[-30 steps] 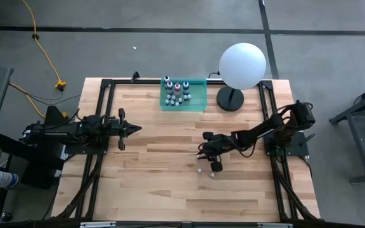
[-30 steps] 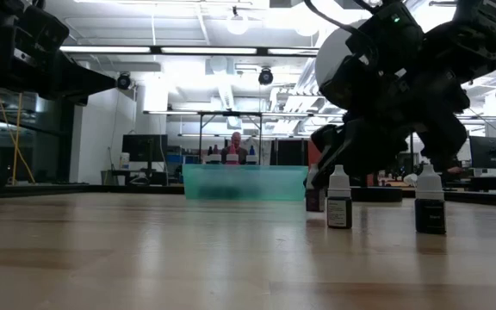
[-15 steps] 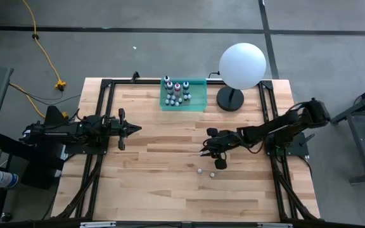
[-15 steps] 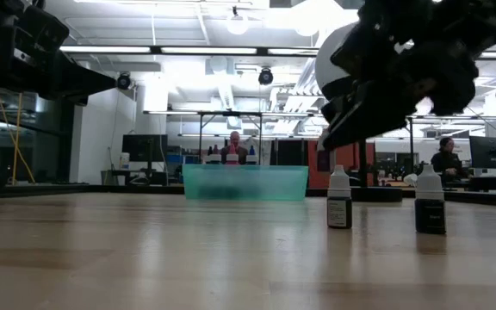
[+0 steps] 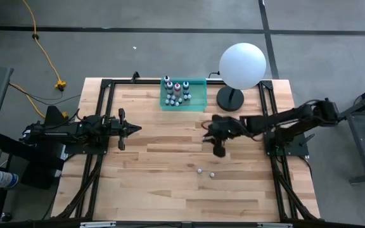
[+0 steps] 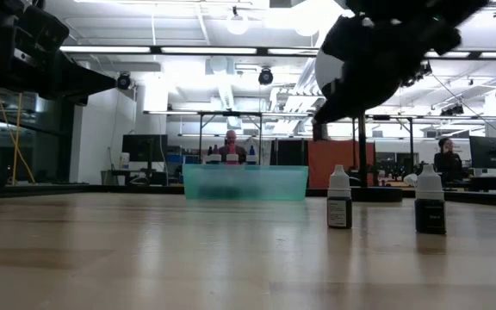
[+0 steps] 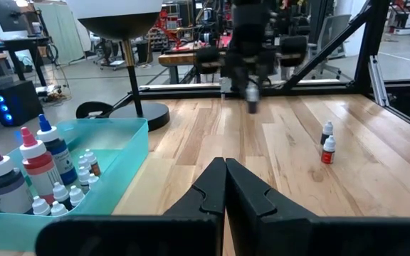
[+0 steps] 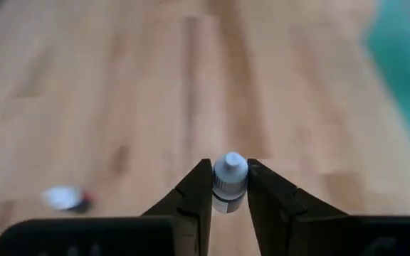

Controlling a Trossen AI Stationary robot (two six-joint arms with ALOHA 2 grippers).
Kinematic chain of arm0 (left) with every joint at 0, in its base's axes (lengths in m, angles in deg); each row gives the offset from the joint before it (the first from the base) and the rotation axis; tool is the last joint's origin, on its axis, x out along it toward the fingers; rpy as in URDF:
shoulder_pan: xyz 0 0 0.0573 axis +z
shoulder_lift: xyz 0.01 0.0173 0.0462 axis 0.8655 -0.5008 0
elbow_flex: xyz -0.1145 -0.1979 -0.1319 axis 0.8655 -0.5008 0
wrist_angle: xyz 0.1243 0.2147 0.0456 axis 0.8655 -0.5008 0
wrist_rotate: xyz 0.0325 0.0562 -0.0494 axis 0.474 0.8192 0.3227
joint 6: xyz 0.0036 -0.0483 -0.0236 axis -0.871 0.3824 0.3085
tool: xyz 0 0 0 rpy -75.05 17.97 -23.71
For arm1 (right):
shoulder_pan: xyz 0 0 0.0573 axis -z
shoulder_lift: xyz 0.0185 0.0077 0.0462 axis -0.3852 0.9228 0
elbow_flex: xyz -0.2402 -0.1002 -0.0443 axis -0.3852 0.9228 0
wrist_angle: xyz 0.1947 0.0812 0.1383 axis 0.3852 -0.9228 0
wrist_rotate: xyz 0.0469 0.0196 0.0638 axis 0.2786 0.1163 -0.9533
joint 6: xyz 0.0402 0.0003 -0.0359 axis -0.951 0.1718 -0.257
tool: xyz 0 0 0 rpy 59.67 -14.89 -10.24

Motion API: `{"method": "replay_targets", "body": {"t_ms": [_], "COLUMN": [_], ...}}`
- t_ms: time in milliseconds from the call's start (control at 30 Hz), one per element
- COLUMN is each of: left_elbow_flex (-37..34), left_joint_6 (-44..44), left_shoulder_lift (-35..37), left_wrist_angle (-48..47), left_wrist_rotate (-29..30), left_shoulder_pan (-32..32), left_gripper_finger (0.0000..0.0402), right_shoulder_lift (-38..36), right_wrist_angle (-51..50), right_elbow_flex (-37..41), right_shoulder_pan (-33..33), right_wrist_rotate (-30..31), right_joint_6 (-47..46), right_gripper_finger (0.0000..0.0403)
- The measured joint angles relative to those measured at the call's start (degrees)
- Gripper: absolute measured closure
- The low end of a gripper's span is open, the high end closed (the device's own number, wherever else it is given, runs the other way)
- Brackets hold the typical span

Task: Pick & Place food coloring
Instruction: Put the small black food coloring bottle into the bin

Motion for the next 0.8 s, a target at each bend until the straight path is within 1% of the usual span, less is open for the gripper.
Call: {"method": "replay_targets", "body": {"t_ms": [133,233,333,500,700,800], "left_elbow_flex": [0.0,0.0,0.0,0.0,0.0,0.0], "left_joint_6": [0.0,0.0,0.0,0.0,0.0,0.0], "left_shoulder_lift": [0.0,0.0,0.0,0.0,0.0,0.0], "left_wrist_angle": [0.0,0.0,0.0,0.0,0.0,0.0], "left_wrist_rotate": [0.0,0.0,-0.1,0.0,-0.1,-0.1], "left_shoulder_pan": [0.0,0.0,0.0,0.0,0.0,0.0], "left_gripper_finger": [0.0401,0.0401,0.0401,0.0401,0.0401,0.0401], "right_shoulder_lift": [1.3,4.5,9.7,20.3,32.5,37.3], "right_wrist_angle": [-11.3,-18.4,-24.3,-28.4,-31.9,-35.2], "right_elbow_flex": [-8.0,-15.5,-24.2,-37.9,-52.0,-57.3], "right_shoulder_pan": [4.1,7.3,9.9,13.9,17.6,19.5], "right_wrist_rotate": [5.6,8.3,8.6,7.9,7.4,7.1], "right_joint_6": [-0.1,-0.1,-0.8,-3.3,-4.6,-6.4], "right_gripper_finger": [0.0334,0.0334,0.0334,0.0334,0.0334,0.0334]}}
